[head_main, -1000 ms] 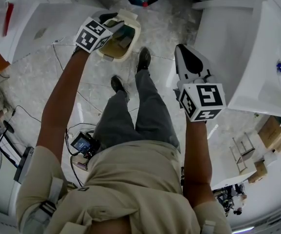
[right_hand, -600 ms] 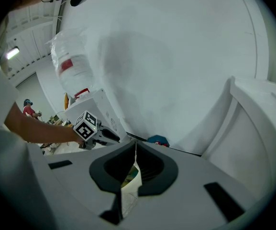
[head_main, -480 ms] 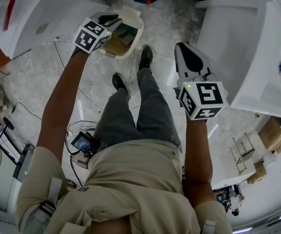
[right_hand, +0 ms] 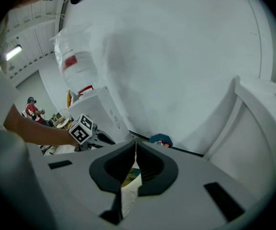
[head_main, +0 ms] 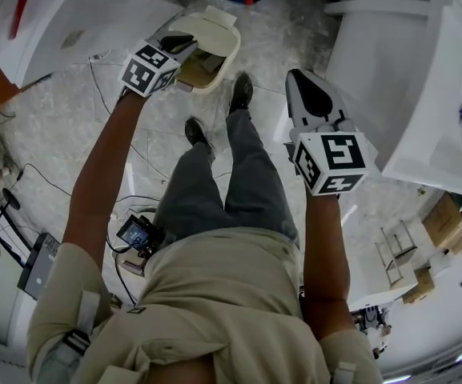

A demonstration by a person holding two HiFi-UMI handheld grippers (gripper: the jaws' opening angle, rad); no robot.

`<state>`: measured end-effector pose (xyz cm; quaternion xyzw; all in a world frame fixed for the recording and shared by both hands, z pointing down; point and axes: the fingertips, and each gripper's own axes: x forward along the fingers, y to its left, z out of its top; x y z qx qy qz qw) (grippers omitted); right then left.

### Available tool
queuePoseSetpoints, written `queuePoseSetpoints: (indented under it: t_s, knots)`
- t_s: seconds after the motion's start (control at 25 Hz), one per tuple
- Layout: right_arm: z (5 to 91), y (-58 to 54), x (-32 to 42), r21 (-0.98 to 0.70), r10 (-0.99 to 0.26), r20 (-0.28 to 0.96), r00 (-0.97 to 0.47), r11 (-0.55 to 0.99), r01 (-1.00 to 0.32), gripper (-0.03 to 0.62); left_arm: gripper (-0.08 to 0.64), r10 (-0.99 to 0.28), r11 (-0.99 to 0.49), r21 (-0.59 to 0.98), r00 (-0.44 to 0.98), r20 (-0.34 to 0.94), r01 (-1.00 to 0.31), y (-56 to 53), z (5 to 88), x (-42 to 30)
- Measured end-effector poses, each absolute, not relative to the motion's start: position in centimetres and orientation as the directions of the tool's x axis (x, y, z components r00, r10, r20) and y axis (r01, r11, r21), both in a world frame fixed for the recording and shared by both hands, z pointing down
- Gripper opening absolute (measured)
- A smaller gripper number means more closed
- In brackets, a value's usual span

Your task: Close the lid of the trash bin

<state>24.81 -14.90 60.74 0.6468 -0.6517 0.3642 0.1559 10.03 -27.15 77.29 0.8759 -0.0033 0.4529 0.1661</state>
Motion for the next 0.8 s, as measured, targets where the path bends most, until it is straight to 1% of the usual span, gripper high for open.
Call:
queuePoseSetpoints:
  t_s: [0.2,0.24,0.28,0.6,0.8]
  knots:
    - [61.0,-14.9,24.3,-0.274,-0.725,0.678,-0.122,-0.096,-0.957,0.026,0.045,0.151,-0.939,0.300,0.580,0.801,-0.169,-26.3,77.8,8.7]
    - [61.1,-14.9,24.2,-0.274,-0.724,0.679,-0.123,-0.094,-0.957,0.026,0.019,0.151,-0.938,0.300,0.575,0.804,-0.174,-26.2,78.0,8.3]
    - [61.1,-14.9,24.1,-0.274,-0.723,0.680,-0.124,-0.093,-0.957,0.026,0.015,0.151,-0.936,0.303,0.572,0.806,-0.180,-26.1,78.2,8.0]
    - [61.8,-15.1,23.7,-0.274,-0.714,0.688,-0.130,-0.089,-0.958,0.026,0.015,0.180,-0.917,0.341,0.545,0.819,-0.209,-24.4,79.7,5.5]
    - [62.5,-15.2,23.2,-0.274,-0.705,0.696,-0.137,-0.084,-0.958,0.026,0.017,0.206,-0.912,0.345,0.481,0.852,-0.222,-23.1,82.4,3.3]
